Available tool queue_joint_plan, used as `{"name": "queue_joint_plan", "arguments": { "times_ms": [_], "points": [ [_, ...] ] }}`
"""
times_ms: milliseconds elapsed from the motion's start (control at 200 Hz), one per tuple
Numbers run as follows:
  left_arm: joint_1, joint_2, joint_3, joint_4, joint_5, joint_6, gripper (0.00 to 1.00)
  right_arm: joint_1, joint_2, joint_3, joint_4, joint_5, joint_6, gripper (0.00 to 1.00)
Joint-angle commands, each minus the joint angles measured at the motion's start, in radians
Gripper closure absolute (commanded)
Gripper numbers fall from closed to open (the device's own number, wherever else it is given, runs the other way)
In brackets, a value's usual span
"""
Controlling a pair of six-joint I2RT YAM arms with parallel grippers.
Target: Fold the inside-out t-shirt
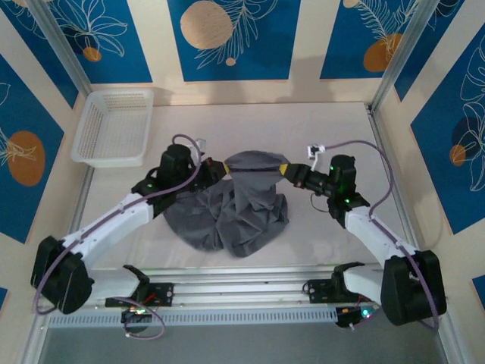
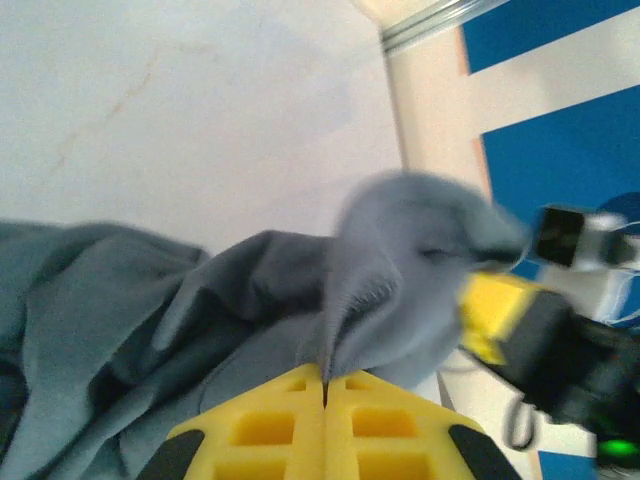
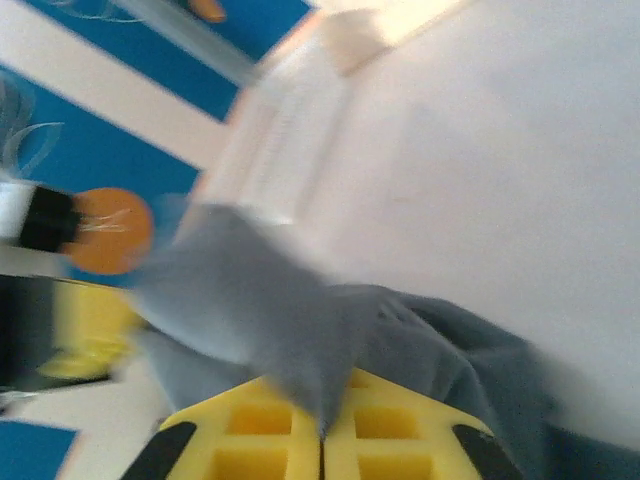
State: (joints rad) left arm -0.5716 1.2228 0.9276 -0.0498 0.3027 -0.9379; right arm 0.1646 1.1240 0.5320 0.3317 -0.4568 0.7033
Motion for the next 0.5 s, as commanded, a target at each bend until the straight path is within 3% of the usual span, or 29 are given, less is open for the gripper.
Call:
{"name": "queue_joint_plan", "arguments": {
  "times_ms": [0,105,255,325,405,495],
  "points": [
    [0.022,-0.039,0.055,-0.052,0.092,0.129,1.0,0.011,-0.074,-0.039,-0.004,-0.139,-0.218,0.72],
    [0.022,-0.019,0.046,-0.048,0.167,0.162,1.0,0.074,-0.166,-0.08,-0.015,-0.053,-0.293,0.6],
    [0.001,0.01,0.041,-0.016,0.228,0.165,1.0,0.147,-0.257,-0.063,-0.07,0.063,-0.318,0.53],
    [-0.015,0.021,0.055,-0.021,0.232,0.183,1.0,0.234,-0.25,-0.031,-0.103,0.143,-0.4,0.49],
    [-0.03,0.032,0.072,-0.026,0.237,0.207,1.0,0.327,-0.205,0.003,-0.114,0.309,-0.499,0.38],
    [-0.048,0.041,0.082,-0.028,0.253,0.235,1.0,0.339,-0.119,0.061,-0.12,0.451,-0.482,0.32]
  ]
}}
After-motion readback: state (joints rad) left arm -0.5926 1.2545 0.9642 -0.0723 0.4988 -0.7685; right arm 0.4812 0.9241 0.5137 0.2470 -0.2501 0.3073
